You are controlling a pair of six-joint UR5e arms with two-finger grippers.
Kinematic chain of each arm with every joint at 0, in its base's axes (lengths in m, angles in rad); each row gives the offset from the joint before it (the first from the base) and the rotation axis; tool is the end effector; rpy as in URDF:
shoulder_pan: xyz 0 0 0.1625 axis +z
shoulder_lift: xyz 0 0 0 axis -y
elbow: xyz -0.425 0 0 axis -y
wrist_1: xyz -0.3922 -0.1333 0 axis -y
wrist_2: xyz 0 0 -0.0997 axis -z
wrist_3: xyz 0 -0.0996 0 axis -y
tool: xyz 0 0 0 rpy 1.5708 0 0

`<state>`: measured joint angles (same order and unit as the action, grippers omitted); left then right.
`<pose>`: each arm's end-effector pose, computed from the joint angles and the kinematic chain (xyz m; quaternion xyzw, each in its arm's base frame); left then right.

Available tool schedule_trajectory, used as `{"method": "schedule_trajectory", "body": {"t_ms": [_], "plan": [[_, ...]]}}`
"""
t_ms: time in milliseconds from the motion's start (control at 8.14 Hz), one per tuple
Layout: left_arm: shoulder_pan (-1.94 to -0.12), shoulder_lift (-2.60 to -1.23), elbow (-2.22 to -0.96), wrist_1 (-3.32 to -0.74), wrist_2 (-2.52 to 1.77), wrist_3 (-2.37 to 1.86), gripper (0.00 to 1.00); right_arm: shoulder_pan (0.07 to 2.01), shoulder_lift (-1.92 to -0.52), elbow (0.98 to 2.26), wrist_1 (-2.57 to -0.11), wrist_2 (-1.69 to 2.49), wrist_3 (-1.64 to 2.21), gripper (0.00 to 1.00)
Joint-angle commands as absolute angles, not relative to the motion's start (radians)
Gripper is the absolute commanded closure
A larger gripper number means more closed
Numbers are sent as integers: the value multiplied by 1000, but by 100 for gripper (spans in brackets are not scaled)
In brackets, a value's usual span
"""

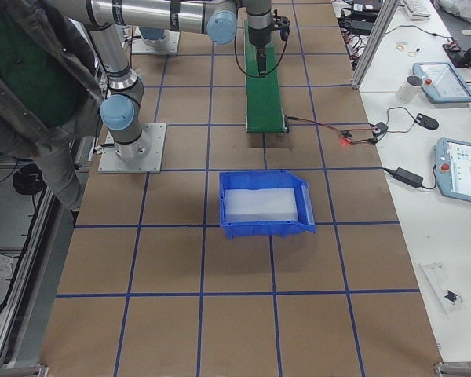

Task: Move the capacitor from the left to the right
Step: 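Lower the right gripper toward the belt while the left gripper withdraws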

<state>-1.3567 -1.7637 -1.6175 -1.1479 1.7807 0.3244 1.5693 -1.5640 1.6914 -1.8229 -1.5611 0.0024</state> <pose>0.0129 -0.5890 0.4089 0.0450 0.9893 -0.0600 0.1248 0.1335 -0.5034 0.4512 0.0016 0.9980 -0.0623 0.0049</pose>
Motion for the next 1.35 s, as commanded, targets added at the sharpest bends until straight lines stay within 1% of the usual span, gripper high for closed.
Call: {"method": "schedule_trajectory", "body": {"t_ms": [0,246,614,982,1228], "plan": [[-1365,-1744,-1606,-1288,1824,313,0,1569,-1559,1729,-1813,-1549,-6,0],[-1394,-1734,-1598,-1365,1758,255,0,1569,-1554,1770,-1822,-1546,-6,0],[-1459,-1694,-1600,-1384,1700,281,0,1568,-1526,1770,-1835,-1496,-8,0],[-1473,-1631,-1600,-1524,1674,318,0,1563,-1488,1772,-1896,-1441,-49,0],[-1492,-1638,-1600,-1546,1633,290,0,1559,-1465,1772,-1920,-1402,-55,0]]}}
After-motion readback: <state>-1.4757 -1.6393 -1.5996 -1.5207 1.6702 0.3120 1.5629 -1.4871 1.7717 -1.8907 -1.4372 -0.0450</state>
